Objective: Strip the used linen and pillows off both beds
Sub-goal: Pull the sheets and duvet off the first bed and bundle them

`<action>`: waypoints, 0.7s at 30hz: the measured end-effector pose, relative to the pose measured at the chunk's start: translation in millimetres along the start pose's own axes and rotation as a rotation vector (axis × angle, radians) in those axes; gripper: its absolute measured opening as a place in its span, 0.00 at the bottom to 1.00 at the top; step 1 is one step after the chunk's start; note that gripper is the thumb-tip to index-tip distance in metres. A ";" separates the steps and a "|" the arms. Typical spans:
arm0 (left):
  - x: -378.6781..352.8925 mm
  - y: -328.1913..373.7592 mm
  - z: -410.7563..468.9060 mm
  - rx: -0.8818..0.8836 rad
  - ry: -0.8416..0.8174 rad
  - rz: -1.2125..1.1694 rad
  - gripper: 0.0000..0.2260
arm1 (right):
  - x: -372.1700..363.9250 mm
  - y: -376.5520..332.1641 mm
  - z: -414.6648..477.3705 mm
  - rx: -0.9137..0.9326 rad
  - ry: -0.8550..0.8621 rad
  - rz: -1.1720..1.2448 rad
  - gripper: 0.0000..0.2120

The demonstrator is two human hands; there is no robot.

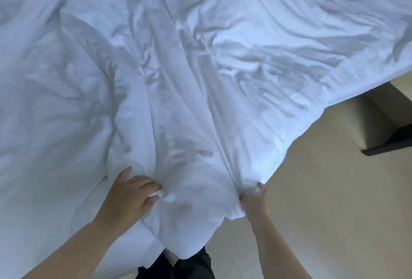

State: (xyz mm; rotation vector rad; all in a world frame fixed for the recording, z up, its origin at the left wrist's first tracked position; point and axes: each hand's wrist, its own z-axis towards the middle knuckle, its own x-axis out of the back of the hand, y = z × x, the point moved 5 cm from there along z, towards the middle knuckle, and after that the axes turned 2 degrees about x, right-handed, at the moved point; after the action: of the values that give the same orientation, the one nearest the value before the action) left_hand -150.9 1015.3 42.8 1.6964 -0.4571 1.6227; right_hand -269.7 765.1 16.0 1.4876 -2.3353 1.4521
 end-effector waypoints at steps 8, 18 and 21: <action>41.5 -44.9 -46.5 0.330 0.115 0.063 0.24 | -72.1 -90.2 -65.6 0.532 0.024 -0.369 0.28; 89.0 -251.2 -223.9 0.600 -0.167 0.051 0.21 | -361.0 -144.3 -199.1 0.872 -0.548 -0.985 0.33; 125.3 -306.9 -270.8 0.516 0.004 0.132 0.30 | -401.8 -135.2 -194.4 0.671 -0.421 -1.077 0.34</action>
State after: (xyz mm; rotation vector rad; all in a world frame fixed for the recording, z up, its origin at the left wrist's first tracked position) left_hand -109.9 1440.7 66.3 2.0672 -0.1524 1.9585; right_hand -36.6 1168.6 37.2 2.7349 -0.6698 1.6298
